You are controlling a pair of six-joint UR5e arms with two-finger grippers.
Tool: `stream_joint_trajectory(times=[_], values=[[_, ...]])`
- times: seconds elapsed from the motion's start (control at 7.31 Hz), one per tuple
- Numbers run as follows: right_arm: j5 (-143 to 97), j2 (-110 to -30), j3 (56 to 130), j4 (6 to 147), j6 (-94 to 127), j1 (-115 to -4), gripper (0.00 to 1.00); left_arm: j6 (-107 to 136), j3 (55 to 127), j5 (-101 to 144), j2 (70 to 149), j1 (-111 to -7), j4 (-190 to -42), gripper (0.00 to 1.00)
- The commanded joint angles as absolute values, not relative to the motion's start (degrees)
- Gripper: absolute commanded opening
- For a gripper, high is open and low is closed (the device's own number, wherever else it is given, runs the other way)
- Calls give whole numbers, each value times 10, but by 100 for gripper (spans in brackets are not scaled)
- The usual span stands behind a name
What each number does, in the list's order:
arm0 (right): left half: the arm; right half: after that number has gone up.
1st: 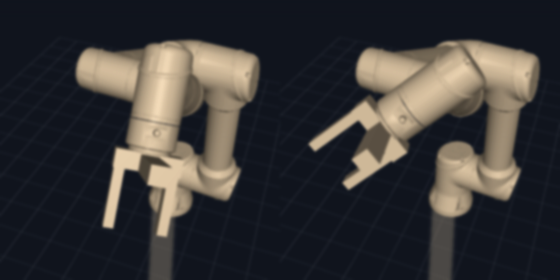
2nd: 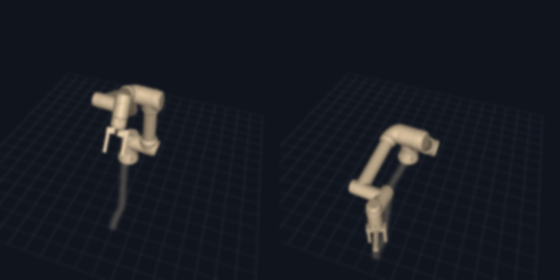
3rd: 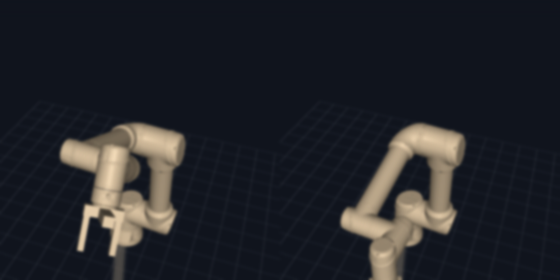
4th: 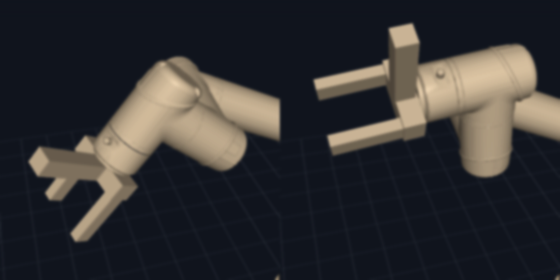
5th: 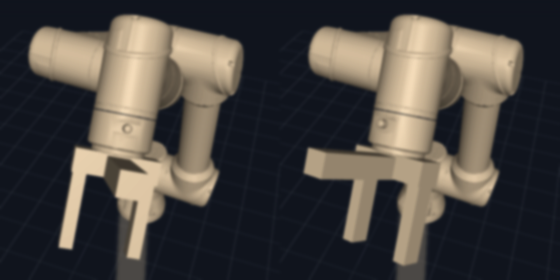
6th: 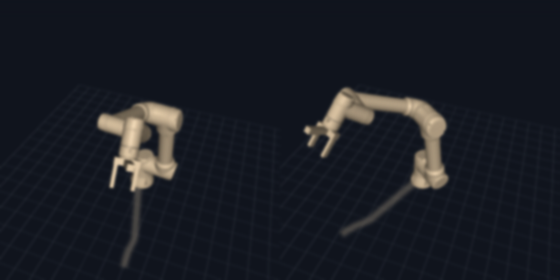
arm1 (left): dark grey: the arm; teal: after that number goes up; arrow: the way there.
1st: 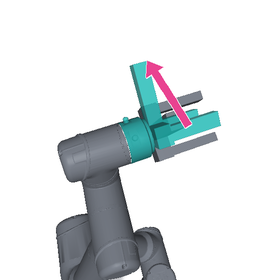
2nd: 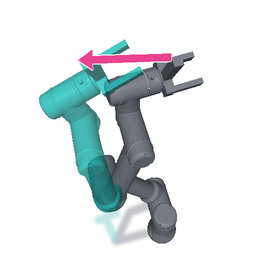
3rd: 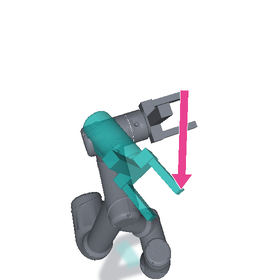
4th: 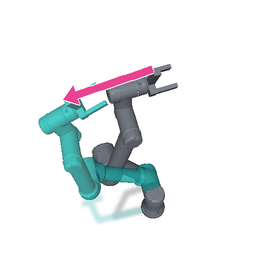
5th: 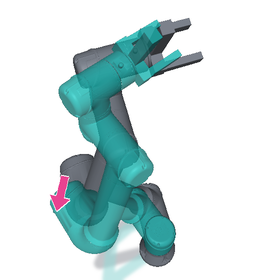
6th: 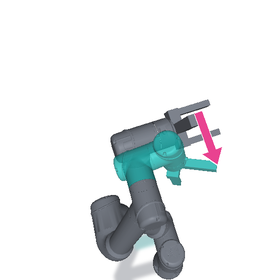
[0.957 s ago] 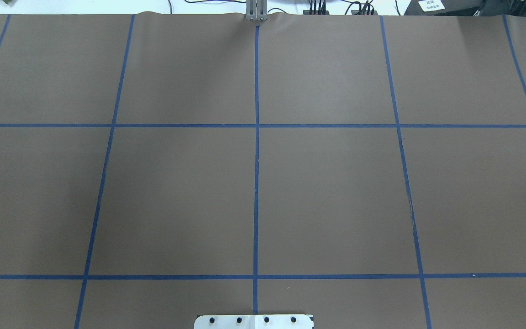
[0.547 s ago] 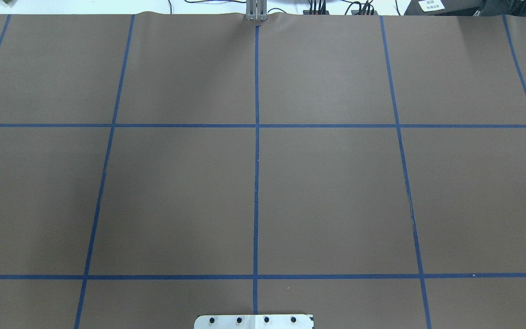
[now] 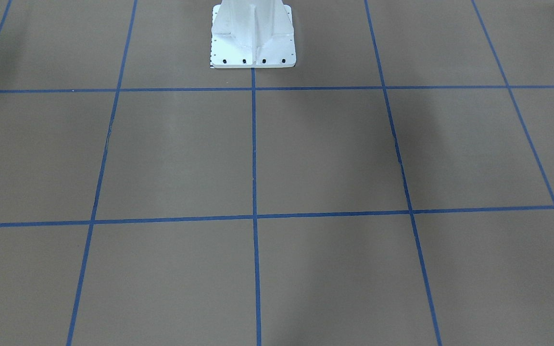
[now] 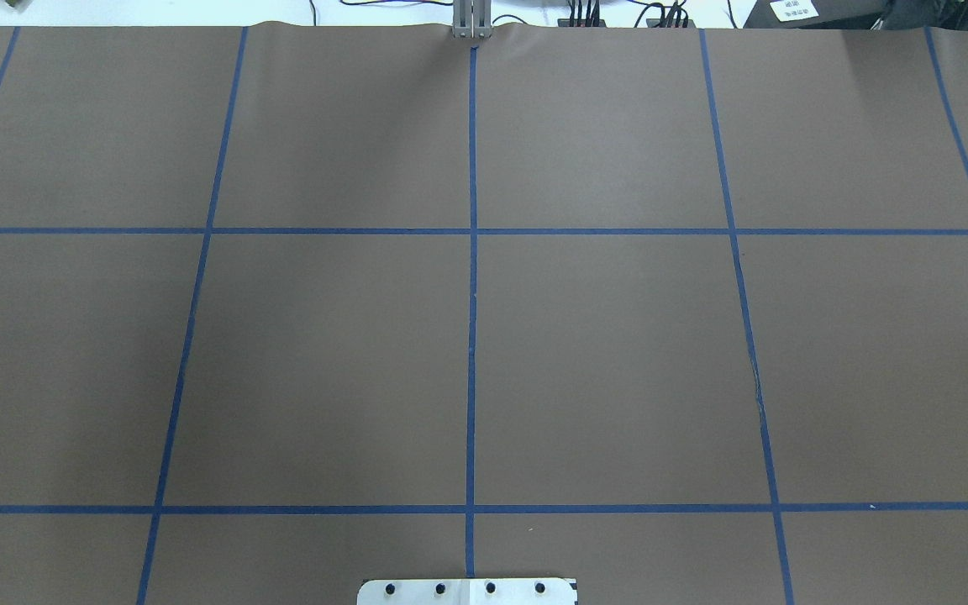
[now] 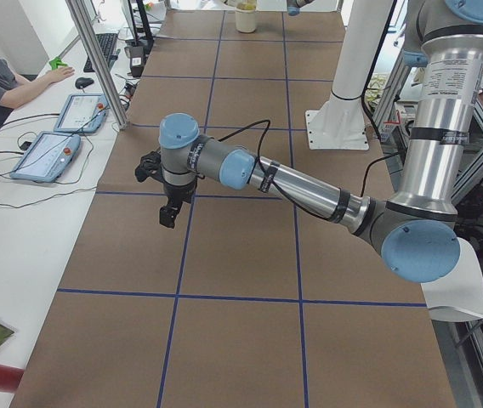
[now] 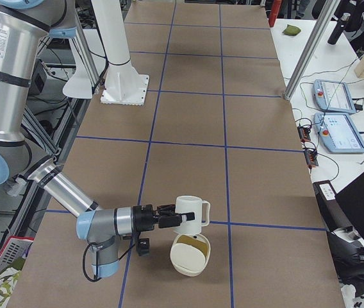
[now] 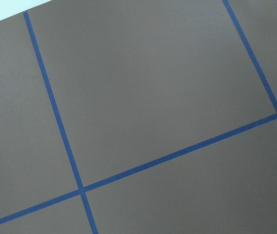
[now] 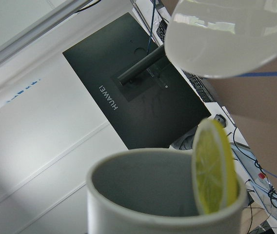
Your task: Left arm hands cup to right arm to dump lemon
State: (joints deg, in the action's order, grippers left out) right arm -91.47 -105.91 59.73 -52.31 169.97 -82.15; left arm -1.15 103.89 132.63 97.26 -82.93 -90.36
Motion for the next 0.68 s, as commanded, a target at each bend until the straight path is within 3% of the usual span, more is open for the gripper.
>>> stream_joint_trajectory(times=[0.0, 0.55], values=[[-911, -1057, 592, -528, 1709, -826, 24, -11, 1039, 1326, 972, -830, -904, 100], [-911, -1057, 599, -526, 1626, -826, 26, -12, 1039, 1326, 969, -830, -904, 100]])
